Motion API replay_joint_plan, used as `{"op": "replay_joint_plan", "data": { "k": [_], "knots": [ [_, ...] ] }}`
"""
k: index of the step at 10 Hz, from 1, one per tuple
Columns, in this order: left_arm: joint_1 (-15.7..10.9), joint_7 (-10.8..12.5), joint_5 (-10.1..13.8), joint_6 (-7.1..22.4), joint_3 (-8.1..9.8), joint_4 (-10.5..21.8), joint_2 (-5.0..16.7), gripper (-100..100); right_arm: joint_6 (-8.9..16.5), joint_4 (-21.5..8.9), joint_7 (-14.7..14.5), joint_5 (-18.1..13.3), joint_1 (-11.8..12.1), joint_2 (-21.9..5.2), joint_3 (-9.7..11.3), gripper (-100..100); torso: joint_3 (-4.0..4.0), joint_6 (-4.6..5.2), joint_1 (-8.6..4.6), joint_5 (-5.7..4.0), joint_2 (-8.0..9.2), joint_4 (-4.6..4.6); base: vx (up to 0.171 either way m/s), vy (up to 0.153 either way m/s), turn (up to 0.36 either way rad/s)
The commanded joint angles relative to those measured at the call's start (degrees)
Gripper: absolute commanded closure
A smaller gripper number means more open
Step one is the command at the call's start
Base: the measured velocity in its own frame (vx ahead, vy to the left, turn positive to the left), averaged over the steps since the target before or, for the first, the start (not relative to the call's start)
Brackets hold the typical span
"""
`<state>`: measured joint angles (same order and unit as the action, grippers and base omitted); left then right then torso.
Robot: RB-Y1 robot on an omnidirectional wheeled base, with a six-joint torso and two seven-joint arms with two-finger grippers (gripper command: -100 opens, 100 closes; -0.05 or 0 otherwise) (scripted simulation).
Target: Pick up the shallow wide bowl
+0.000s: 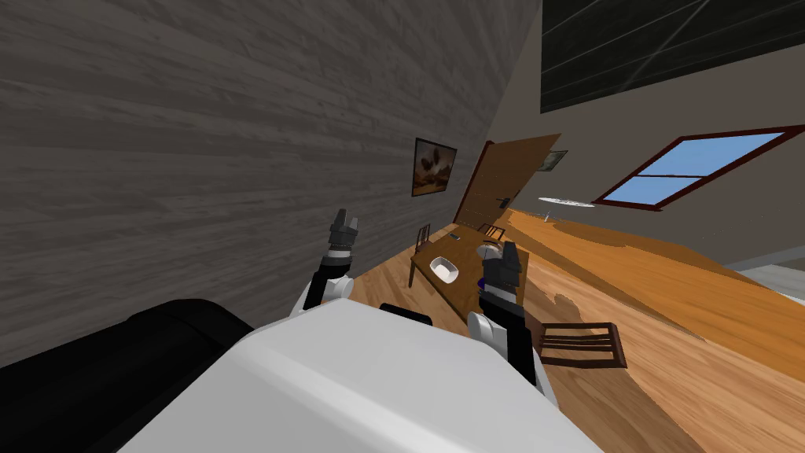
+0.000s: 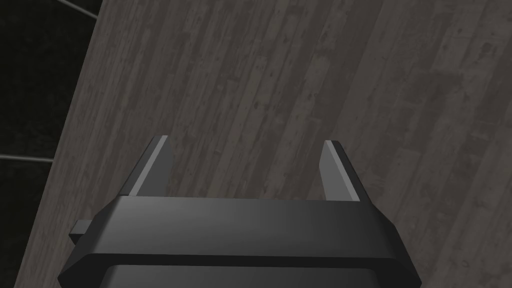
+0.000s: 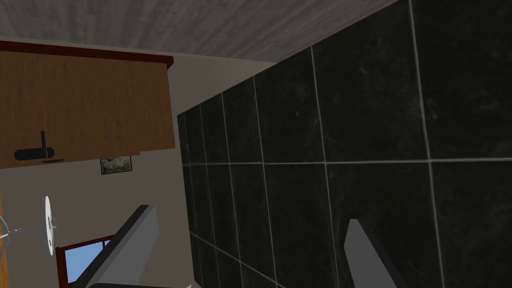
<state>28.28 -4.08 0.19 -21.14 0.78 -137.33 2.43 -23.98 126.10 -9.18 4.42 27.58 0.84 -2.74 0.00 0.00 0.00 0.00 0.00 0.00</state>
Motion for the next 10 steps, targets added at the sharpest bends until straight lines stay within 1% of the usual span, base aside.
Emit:
{"op": "replay_joint_plan", "data": {
  "k": [1, 3, 5, 6, 8, 10],
  "knots": [
    [0.0, 0.0, 0.0, 0.0, 0.00, 0.0, 0.0, 0, -0.1, -0.7, -0.5, -0.8, 0.0, -1.7, 0.3, -100, 0.00, 0.00, 0.00, 0.00, 0.00, 0.00, 0.002, 0.027, 0.017],
    [0.0, 0.0, 0.0, 0.0, 0.00, 0.0, 0.0, 0, -0.3, -2.2, -1.8, -2.6, -0.1, -4.4, 0.8, -100, 0.00, -0.01, 0.17, 0.04, 0.00, 0.00, 0.004, 0.069, 0.016],
    [0.0, 0.0, 0.0, 0.0, -0.01, 0.0, 0.0, 0, -0.5, -4.6, -3.8, -5.2, -0.2, -7.1, 1.6, -100, -0.03, -0.01, 0.33, 0.07, -0.05, -0.01, 0.020, 0.104, 0.024],
    [0.0, 0.0, 0.0, 0.0, -0.01, 0.0, 0.0, 0, -0.5, -4.6, -3.8, -5.2, -0.2, -7.1, 1.6, -100, -0.05, -0.01, 0.43, 0.09, -0.08, -0.02, 0.011, 0.090, 0.003],
    [0.0, 0.0, 0.0, 0.0, -0.01, 0.0, 0.0, 0, -0.8, -7.8, -6.3, -8.6, -0.3, -9.7, 2.5, -100, -0.02, -0.01, 0.35, 0.08, -0.04, -0.01, 0.002, 0.102, 0.027],
    [0.0, 0.0, 0.0, 0.0, -0.01, 0.0, 0.0, 0, -1.0, -11.3, -9.3, -11.9, -0.6, -12.1, 3.4, -100, -0.03, -0.01, 0.56, 0.12, -0.05, -0.01, 0.021, 0.158, 0.023]
  ]
}}
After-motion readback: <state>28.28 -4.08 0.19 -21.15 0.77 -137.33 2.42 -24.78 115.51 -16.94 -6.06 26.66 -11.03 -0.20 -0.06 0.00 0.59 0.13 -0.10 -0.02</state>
